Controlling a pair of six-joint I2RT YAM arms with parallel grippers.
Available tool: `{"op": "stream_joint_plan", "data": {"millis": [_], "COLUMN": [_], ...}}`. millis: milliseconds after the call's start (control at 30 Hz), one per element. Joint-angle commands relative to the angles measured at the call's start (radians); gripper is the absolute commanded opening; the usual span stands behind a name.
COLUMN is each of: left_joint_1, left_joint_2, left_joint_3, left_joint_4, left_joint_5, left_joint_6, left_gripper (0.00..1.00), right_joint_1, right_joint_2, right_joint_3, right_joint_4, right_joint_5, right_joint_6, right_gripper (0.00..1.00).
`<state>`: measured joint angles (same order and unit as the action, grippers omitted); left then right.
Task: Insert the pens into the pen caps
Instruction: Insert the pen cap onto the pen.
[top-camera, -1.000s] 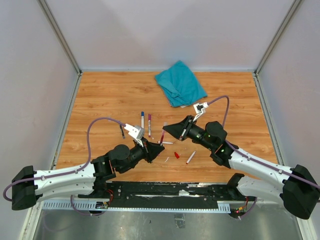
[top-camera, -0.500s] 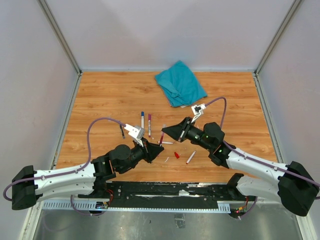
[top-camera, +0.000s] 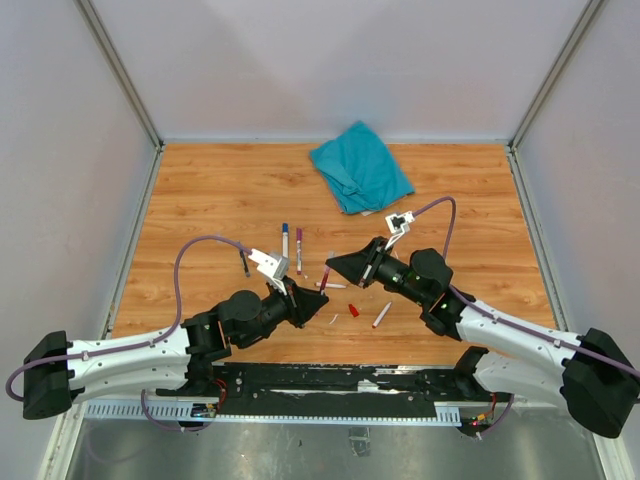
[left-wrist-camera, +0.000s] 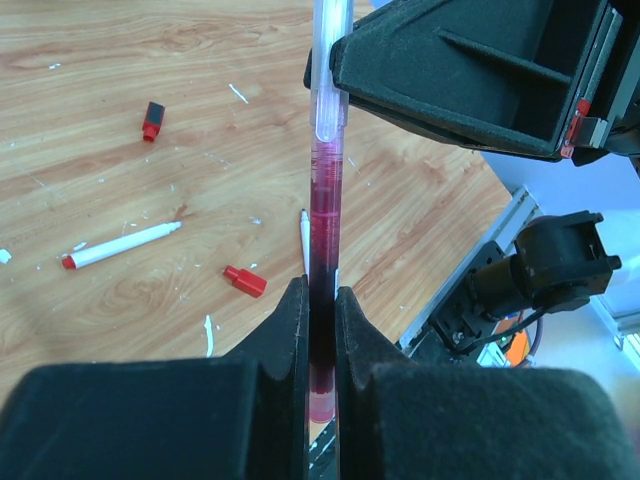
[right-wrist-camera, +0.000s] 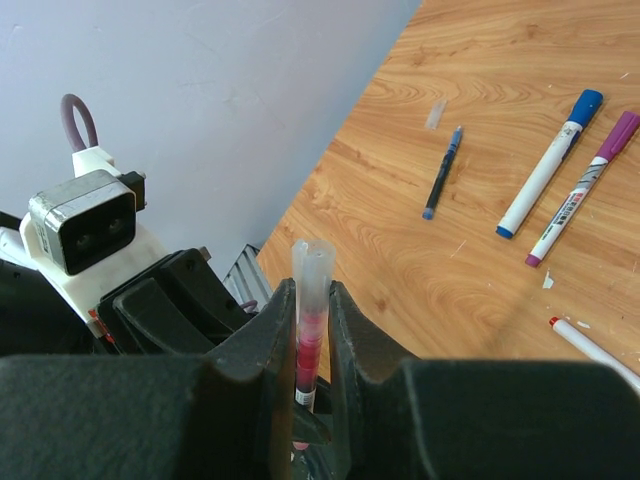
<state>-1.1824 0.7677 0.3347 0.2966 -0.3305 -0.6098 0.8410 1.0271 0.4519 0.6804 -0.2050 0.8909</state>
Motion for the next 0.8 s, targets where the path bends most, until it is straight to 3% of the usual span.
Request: {"op": "stream_joint_plan", "data": {"millis": [0,300,467,767], "left_joint_1": [-0.001,-0.001,-0.001,-0.002], "left_joint_2": [-0.026,-0.027,-0.027,-0.045], "left_joint_3": [0.053,0.061,0.065,0.055], "left_joint_4": [0.078,0.078,0.076,0.075], "left_joint_5": [-0.058,-0.064,-0.062,-0.068], "left_joint_6": [-0.005,-0.006,0.0,-0.003], "left_gripper": [0.0,0.0,0.01,0.01], "right_joint_1": [0.022,0.033,0.042,0.047], "right_joint_2": [-0.015,-0.007,-0.023,-0.049], "right_joint_3": [-0.002,-0.052,-0.059,-0.061], "right_joint_4": [-0.098,0.06,0.017,0.014], "right_joint_5": [0.024,-0.06,-0.035,-0.004], "right_joint_6": [-0.061,-0.057,-0.091,-0.113], "right_gripper": [0.04,0.03,0.04,0.14]}}
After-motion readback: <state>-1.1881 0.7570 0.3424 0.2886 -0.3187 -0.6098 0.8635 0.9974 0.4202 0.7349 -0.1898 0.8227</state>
